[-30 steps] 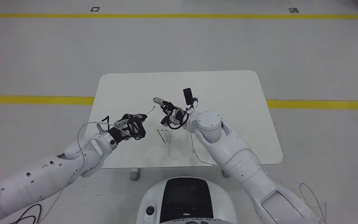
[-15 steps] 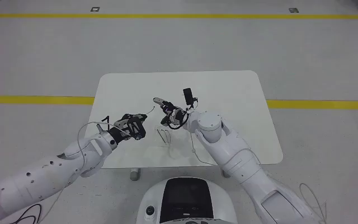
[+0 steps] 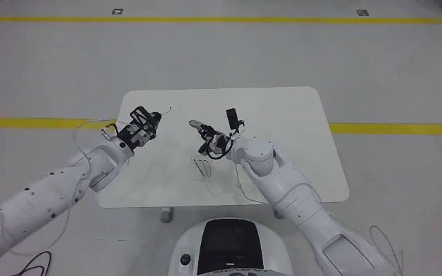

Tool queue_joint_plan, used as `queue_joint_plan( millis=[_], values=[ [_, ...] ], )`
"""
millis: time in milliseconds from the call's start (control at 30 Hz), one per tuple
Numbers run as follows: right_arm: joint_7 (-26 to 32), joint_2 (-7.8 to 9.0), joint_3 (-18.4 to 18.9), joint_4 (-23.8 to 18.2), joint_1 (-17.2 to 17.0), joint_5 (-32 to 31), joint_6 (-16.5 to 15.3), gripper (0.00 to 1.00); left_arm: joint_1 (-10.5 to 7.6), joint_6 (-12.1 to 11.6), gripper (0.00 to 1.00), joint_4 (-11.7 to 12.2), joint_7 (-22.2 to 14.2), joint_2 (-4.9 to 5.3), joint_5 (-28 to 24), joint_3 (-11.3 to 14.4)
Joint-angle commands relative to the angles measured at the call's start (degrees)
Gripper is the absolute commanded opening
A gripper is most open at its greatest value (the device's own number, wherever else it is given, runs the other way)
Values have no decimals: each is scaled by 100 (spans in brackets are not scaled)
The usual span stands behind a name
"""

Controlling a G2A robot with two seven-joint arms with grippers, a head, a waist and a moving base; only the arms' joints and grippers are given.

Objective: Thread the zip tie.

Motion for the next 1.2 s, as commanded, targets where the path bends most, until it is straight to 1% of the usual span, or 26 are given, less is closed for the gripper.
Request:
queue_joint_plan(
  millis=[0, 33, 100, 133, 200, 233, 333, 433, 467, 567, 600, 767, 900, 933, 1167],
  values=[
    [0, 0, 0, 0, 0, 0, 0, 100, -23, -336, 0, 156, 106, -16, -391, -101],
    [0, 0, 0, 0, 0, 0, 0, 100, -13, -571, 0, 211, 162, -29, -625, -149],
    [0, 0, 0, 0, 0, 0, 0, 100, -14, -865, 0, 334, 256, -42, -886, -233],
    [0, 0, 0, 0, 0, 0, 0, 100, 8, -1113, 0, 388, 326, -55, -1090, -267],
    [0, 0, 0, 0, 0, 0, 0, 100, 31, -1437, 0, 498, 407, -74, -1312, -315],
    [0, 0, 0, 0, 0, 0, 0, 100, 47, -1708, 0, 563, 450, -90, -1436, -335],
    [0, 0, 0, 0, 0, 0, 0, 100, 94, -2261, 0, 729, 541, -133, -1857, -385],
    [0, 0, 0, 0, 0, 0, 0, 100, 154, -2264, 0, 727, 572, -183, -2290, -350],
    [0, 0, 0, 0, 0, 0, 0, 100, 187, -2264, 0, 688, 571, -203, -2571, -318],
    [0, 0, 0, 0, 0, 0, 0, 100, 199, -2264, 0, 586, 512, -232, -3016, -252],
    [0, 0, 0, 0, 0, 0, 0, 100, 195, -2264, 0, 559, 456, -240, -3208, -225],
    [0, 0, 0, 0, 0, 0, 0, 100, 126, -2264, 0, 600, 153, -276, -3690, -132],
    [0, 0, 0, 0, 0, 0, 0, 100, 21, -2264, 0, 667, -221, -331, -4264, -101],
    [0, 0, 0, 0, 0, 0, 0, 100, -7, -2264, 0, 633, -305, -344, -4336, -96],
    [0, 0, 0, 0, 0, 0, 0, 100, -7, -2264, 0, 633, -305, -344, -4336, -96]
  ],
)
